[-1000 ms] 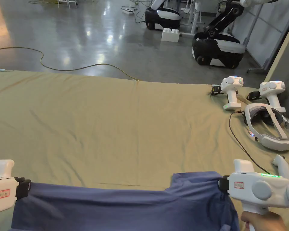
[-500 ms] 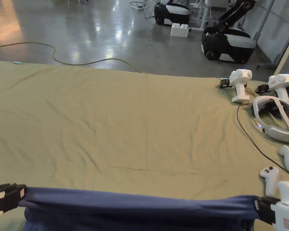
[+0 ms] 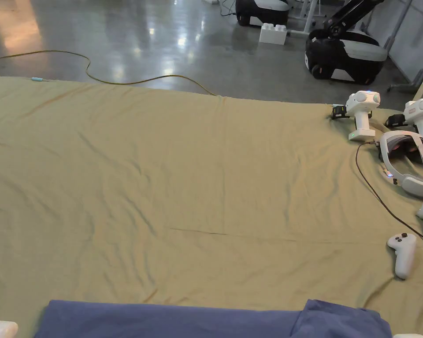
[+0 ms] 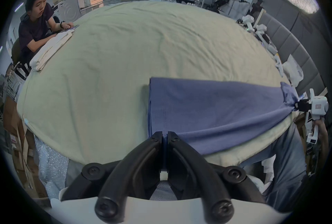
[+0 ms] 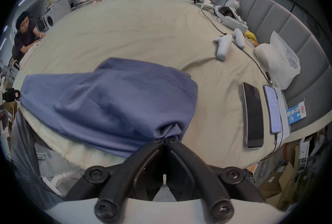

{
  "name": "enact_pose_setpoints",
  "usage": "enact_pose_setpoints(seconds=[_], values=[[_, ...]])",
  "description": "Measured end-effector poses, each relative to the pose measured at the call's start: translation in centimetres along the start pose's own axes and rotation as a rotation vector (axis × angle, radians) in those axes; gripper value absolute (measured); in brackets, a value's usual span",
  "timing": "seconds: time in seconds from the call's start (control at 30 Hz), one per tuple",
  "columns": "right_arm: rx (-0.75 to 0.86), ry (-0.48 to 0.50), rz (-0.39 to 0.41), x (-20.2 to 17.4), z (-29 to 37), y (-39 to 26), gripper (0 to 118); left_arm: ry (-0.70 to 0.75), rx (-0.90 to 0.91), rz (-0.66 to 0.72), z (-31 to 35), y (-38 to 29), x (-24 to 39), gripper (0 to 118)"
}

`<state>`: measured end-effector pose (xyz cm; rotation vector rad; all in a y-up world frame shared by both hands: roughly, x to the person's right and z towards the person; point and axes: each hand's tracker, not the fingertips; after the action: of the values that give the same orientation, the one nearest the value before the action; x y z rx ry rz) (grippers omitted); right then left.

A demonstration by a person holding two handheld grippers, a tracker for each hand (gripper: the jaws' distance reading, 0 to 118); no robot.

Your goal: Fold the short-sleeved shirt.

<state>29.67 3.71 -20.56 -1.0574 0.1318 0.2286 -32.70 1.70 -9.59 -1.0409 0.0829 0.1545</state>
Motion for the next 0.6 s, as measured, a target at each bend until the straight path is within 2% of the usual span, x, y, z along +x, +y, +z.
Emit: enact_pose_setpoints(seconds=[0.03, 0.1, 0.13, 0.17, 0.2, 0.23, 0.27, 0.37, 0.53, 0.6], values=[[0.005, -0.006, 0.008, -0.1, -0.3, -0.1, 0, 0.004, -0.013, 0.002, -0.4, 0.0, 0.1, 6], [0.009, -0.025, 0.022, -0.4, -0.4, 0.2, 8, 0.007, -0.017, 0.005, -0.2, 0.3, 0.8, 7], [0.017, -0.045, 0.032, -0.6, 0.0, 0.2, 19, 0.010, -0.017, 0.007, -0.1, 0.5, 1.0, 9], [0.025, -0.074, 0.047, -0.8, 0.3, 0.4, 46, 0.011, -0.014, 0.010, 0.1, 0.7, 1.0, 20], [0.040, -0.117, 0.059, -0.8, 0.9, 0.6, 64, 0.006, -0.006, 0.014, 0.4, 1.0, 1.0, 33], [0.054, -0.151, 0.067, -1.0, 1.6, 1.0, 68, 0.000, 0.011, 0.017, 1.4, 1.7, 1.5, 47], [0.091, -0.155, 0.071, -1.1, 2.5, 1.2, 68, -0.001, 0.030, 0.020, 1.9, 2.2, 1.8, 54], [0.195, -0.131, 0.033, -1.7, 4.9, 3.1, 68, -0.007, 0.126, 0.021, 3.9, 4.6, 3.4, 54], [0.482, -0.053, -0.048, -4.4, 8.5, 7.1, 68, -0.043, 0.348, 0.000, 6.8, 9.2, 7.1, 54], [0.543, -0.105, -0.052, -6.0, 9.2, 8.7, 68, -0.039, 0.418, -0.006, 7.7, 11.0, 8.9, 54]])
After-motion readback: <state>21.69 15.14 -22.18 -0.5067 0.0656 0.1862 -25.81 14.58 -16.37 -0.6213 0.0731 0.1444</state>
